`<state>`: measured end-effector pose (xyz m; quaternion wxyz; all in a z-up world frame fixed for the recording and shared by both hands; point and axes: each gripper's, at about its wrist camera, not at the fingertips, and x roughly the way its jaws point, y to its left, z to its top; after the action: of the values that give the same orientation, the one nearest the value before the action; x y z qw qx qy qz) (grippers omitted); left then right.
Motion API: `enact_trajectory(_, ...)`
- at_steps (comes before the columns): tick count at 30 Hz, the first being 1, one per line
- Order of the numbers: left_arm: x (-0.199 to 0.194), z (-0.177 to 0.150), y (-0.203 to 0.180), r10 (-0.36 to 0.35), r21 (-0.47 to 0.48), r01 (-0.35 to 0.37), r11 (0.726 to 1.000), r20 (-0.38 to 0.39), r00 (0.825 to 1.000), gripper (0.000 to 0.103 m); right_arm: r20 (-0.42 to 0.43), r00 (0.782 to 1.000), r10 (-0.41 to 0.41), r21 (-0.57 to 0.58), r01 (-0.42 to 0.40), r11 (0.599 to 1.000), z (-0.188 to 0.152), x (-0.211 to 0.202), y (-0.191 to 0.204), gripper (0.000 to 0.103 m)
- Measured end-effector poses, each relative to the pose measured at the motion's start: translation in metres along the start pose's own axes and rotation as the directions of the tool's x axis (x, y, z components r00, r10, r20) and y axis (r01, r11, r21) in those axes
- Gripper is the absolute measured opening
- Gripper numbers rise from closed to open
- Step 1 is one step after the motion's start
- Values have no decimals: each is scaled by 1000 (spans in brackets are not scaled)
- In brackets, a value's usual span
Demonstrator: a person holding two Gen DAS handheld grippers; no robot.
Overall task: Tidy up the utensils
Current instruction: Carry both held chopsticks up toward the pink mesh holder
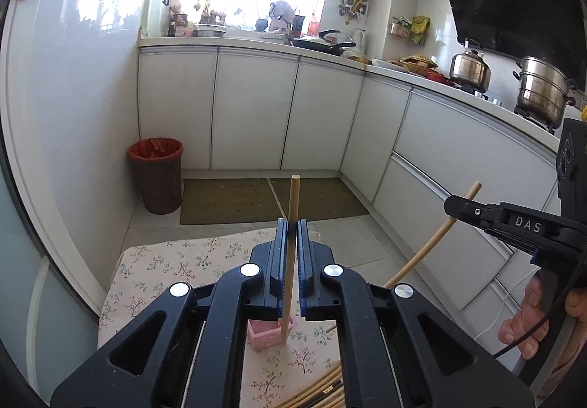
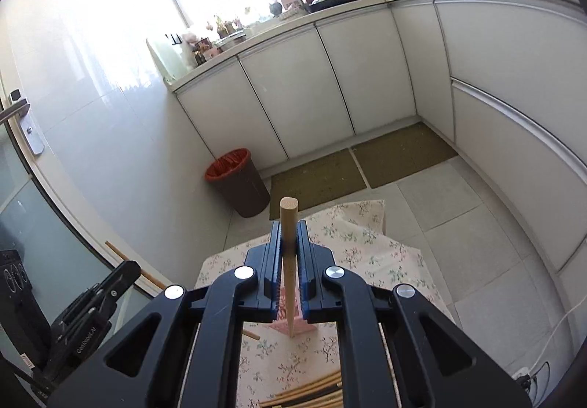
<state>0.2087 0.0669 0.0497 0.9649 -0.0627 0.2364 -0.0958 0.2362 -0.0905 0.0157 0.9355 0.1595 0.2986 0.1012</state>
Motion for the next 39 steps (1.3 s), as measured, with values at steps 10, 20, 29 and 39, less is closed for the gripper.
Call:
enact_trajectory(10, 67, -23, 21, 81, -49, -83, 995, -35, 996, 5, 3, 999, 42, -15, -42, 999, -7, 61, 2, 8)
enact_trajectory(20, 39, -10, 57, 120, -131, -131, 983, -85, 989, 37, -21, 998, 64, -21, -64, 998, -19, 75, 6, 8)
enact_trajectory(29, 108, -206, 98, -50, -228, -227, 947, -800, 597, 62, -57, 994, 96, -7, -96, 995, -38, 47, -16, 8)
enact_trajectory(39, 67, -255, 97, 91, -63, -319, 946, -890, 448, 65, -85, 987, 139, 31, -137, 990, -59, 25, -37, 8)
